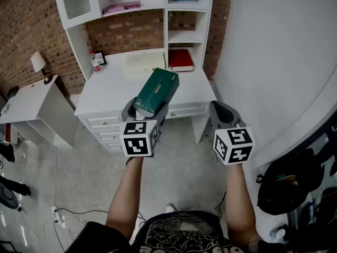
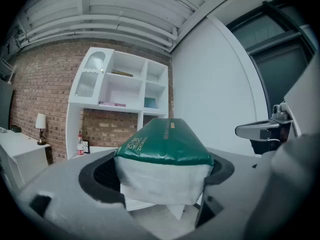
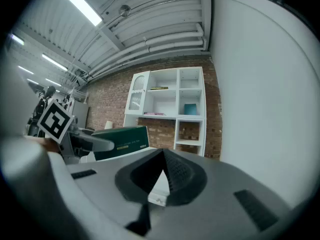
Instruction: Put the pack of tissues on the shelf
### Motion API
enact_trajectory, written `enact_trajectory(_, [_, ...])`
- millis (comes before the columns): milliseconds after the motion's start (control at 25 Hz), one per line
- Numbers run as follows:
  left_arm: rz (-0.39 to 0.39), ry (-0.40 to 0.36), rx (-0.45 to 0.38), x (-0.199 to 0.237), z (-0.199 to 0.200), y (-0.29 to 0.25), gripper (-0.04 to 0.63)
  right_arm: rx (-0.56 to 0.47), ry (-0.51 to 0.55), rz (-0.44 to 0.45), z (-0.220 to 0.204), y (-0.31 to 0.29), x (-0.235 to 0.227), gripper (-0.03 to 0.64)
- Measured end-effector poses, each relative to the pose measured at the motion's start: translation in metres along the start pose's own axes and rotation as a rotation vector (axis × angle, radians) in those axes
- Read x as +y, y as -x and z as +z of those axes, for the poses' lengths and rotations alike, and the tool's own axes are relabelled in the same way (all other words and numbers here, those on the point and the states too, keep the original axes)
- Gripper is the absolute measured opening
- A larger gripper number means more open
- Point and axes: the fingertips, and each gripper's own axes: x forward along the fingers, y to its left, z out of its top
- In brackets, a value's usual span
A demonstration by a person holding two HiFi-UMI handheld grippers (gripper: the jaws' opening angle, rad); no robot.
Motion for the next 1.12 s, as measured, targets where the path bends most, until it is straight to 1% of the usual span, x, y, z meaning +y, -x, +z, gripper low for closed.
enact_trajectory(200, [-0.007, 0.012, -0.004, 0.005, -0.001, -0.002, 0.446, 0.002, 0.004, 0.006, -0.001, -0.005, 0.006, 0.004])
enact_trajectory(440, [-0.023, 0.024, -0.010, 0.007, -0.003, -0.014, 0.446, -0.003, 0.002, -0.003, -0.002, -0.014, 0.001, 0.003])
enact_trajectory(680, [-0.028, 0.034, 0.005, 0.009, -0.007, -0.033, 0.446, 0.000, -0.004, 0.006, -0.006, -0.032, -0.009, 0.003])
enact_trajectory(880, [-0.008, 0.030, 0.015, 0.012, -0.012, -0.060, 0.446, -0.004, -0.016, 0.028, -0.016, -0.056, -0.027, 0.003])
enact_trajectory(1120, [0.029, 0.015, 0.016, 0.015, -0.006, -0.112, 0.446, -0.006, -0.024, 0.071, -0.020, -0.105, -0.061, 0.003])
